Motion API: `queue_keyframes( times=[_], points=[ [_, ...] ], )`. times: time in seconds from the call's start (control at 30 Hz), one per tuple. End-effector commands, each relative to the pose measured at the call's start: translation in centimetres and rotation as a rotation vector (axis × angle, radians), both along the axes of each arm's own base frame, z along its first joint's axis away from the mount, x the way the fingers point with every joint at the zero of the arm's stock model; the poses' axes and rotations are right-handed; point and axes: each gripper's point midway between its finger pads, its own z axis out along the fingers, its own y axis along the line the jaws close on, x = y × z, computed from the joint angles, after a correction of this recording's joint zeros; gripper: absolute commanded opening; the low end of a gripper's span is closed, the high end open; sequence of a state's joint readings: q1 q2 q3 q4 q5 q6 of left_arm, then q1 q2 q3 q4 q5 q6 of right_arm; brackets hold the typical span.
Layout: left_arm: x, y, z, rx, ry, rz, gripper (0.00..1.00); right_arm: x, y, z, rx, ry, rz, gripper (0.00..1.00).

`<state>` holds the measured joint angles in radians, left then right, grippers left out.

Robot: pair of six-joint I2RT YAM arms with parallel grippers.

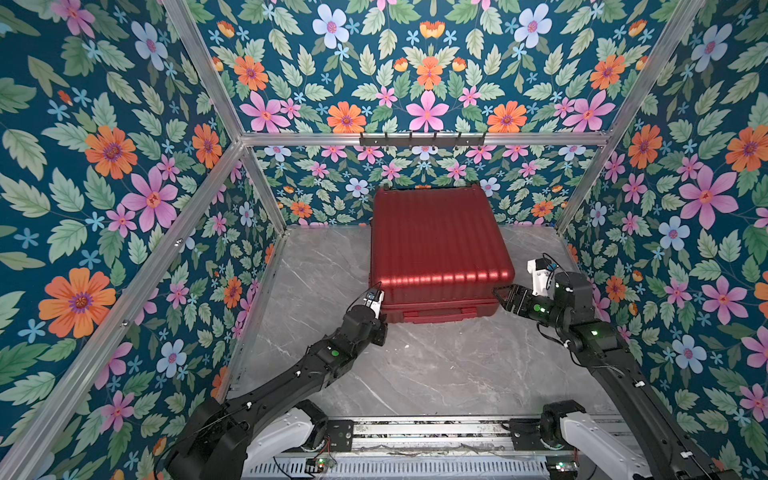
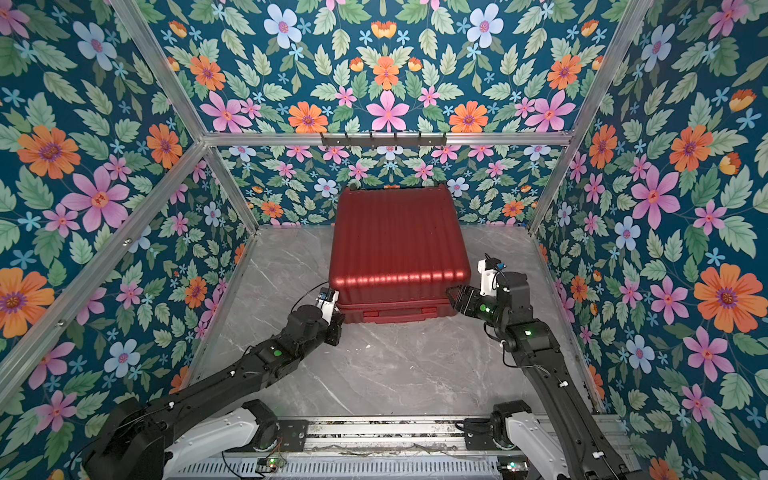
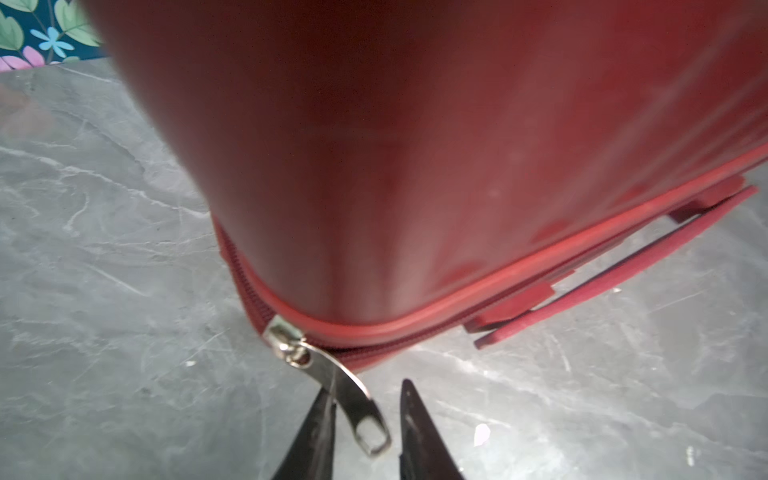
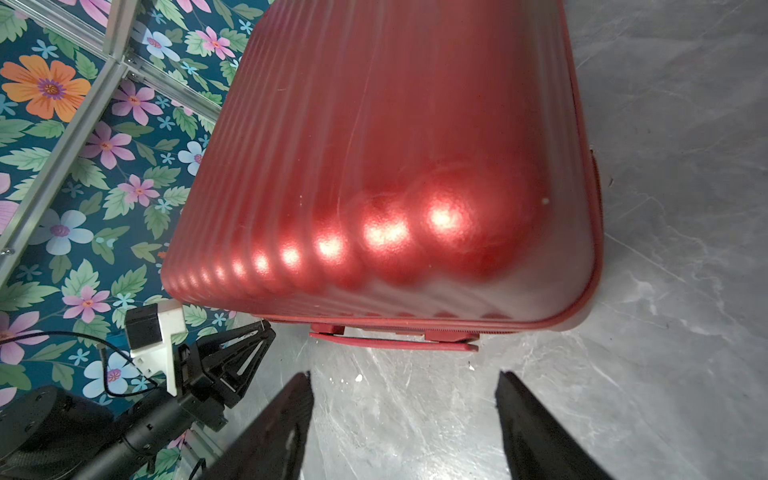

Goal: Pack the luggage

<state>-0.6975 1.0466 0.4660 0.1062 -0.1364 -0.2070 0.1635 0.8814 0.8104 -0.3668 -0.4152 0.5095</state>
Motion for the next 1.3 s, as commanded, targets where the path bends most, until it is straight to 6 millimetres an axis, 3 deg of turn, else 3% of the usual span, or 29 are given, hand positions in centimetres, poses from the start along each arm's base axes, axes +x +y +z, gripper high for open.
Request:
queue_keyframes(
  times=[0.0,0.2,0.4,0.9,0.97,1.1,1.27],
  points=[
    [0.8,-0.1,0.9,-0.066,-0.052,0.046,0.18,0.1,0.0,0.3,-0.011,-0.019,0.004,0.71],
    [0.6,0.6,1.0,-0.183,-0.14,0.101,0.0,0.0,-0.3,0.2,-0.026,-0.016,-0.004,0.71],
    [-0.4,1.6,1.8,-0.281,-0.24,0.102,0.0,-0.4,-0.1,0.1,-0.027,-0.012,0.013,0.71],
    [-1.8,3.0,1.1,-0.306,-0.379,0.086,0.0,-1.1,0.9,-1.2,0.035,0.014,0.055,0.72],
    [-1.5,2.8,0.9,-0.274,-0.382,0.074,0.05,-1.1,0.8,-1.5,0.034,0.021,0.052,0.72],
    [-1.2,2.2,0.8,-0.218,-0.399,0.044,0.26,-1.0,0.8,-1.9,0.037,0.03,0.045,0.72],
    [-0.7,2.4,0.9,-0.167,-0.444,0.049,0.32,-0.8,0.8,-1.9,0.038,0.035,0.043,0.73]
  ],
)
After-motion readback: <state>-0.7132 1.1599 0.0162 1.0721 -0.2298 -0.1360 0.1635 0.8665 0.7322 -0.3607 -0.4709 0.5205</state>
